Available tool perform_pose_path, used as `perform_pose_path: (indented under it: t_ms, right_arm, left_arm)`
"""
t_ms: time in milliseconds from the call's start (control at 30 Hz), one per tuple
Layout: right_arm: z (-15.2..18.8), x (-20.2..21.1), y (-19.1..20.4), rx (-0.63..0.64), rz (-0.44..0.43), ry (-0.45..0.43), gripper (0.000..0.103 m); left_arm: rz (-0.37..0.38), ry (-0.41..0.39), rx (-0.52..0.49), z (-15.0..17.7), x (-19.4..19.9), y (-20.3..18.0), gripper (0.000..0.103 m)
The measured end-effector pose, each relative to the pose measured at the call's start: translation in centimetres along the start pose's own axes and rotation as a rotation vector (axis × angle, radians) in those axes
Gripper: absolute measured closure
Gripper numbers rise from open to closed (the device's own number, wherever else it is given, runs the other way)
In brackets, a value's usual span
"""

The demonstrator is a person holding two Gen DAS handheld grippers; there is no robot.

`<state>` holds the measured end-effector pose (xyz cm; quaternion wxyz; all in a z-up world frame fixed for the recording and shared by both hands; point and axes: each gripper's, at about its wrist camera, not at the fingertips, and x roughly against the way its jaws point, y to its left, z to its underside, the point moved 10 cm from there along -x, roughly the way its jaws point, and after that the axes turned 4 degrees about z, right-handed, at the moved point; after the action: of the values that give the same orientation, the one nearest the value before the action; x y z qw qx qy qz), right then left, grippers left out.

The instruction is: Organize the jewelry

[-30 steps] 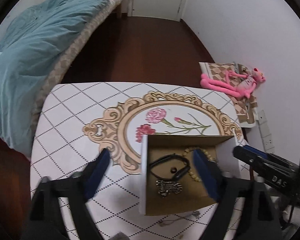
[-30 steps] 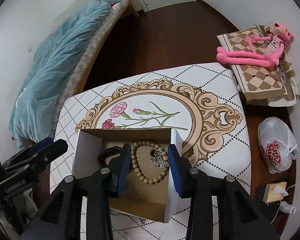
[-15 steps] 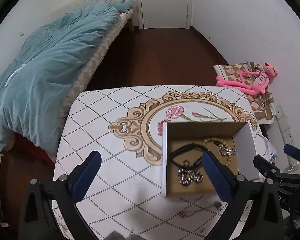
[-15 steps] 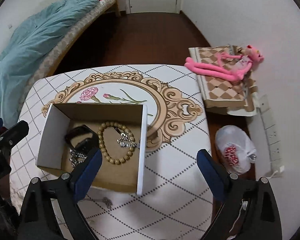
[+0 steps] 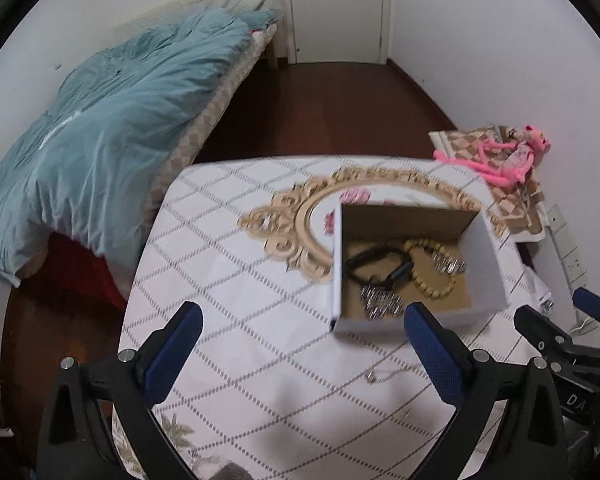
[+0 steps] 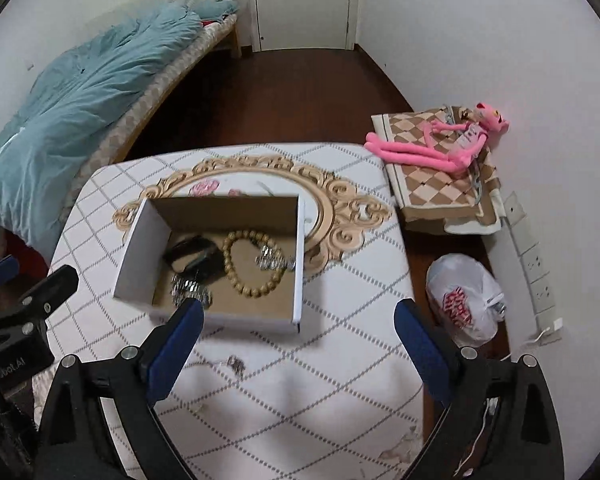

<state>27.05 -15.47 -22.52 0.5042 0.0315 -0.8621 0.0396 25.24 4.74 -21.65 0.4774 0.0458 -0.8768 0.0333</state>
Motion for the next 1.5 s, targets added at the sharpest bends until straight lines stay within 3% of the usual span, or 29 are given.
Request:
perform_pose_path:
  t_ms: [200,333,467,600,700,767,1033,1400,1467,1500]
  right_arm:
    - [5.1,-4.0,1.5,-0.004,-0.057,0.08,0.006]
    - [7.1,-6.4,3.0,0.027,-0.077,0.088,0.007]
    - [7.8,-8.0,4.6,0.05,-0.098,0.09,0.029]
    - [7.8,-9.0,5.8,0.087,-0.083,0.069,0.039]
    - [7.5,-9.0,6.5,0.111,-0.073,0.043,0.061]
    - [7.2,-9.0,6.7,0.125,-0.063,0.03,0.095]
    - [7.5,-7.3,4.3,0.069,-0.076,0.003,0.103]
    - [10.2,-4.8,-3.8,-0.098,-0.064,0.033,0.103]
    - [10.9,-4.9,-4.7,-0.121,-0.062,0.044,0.103]
    - [11.1,-5.0,-5.1,-0.13,-0.062,0.05,0.103]
  left_arm:
    - [-0.047,0.115,0.014,5.6,-3.6,1.2,0.0]
    - [-0.07,0.175,0.047,8.2,-5.9,2.4,0.0]
    - [-0.1,0.196,0.053,9.5,-7.1,3.6,0.0]
    - [-0.117,0.205,0.052,10.2,-7.5,4.4,0.0]
    - [-0.122,0.213,0.055,10.5,-7.7,5.0,0.0]
    - [-0.125,0.218,0.051,10.7,-7.7,5.2,0.0]
    - [-0.085,0.205,0.022,11.0,-7.1,3.5,0.0]
    - [0.07,0.175,-0.09,11.7,-6.1,-5.7,0.001]
    - [0.09,0.17,-0.113,11.9,-6.3,-7.1,0.012]
    - [0.094,0.172,-0.122,11.9,-6.4,-7.4,0.025]
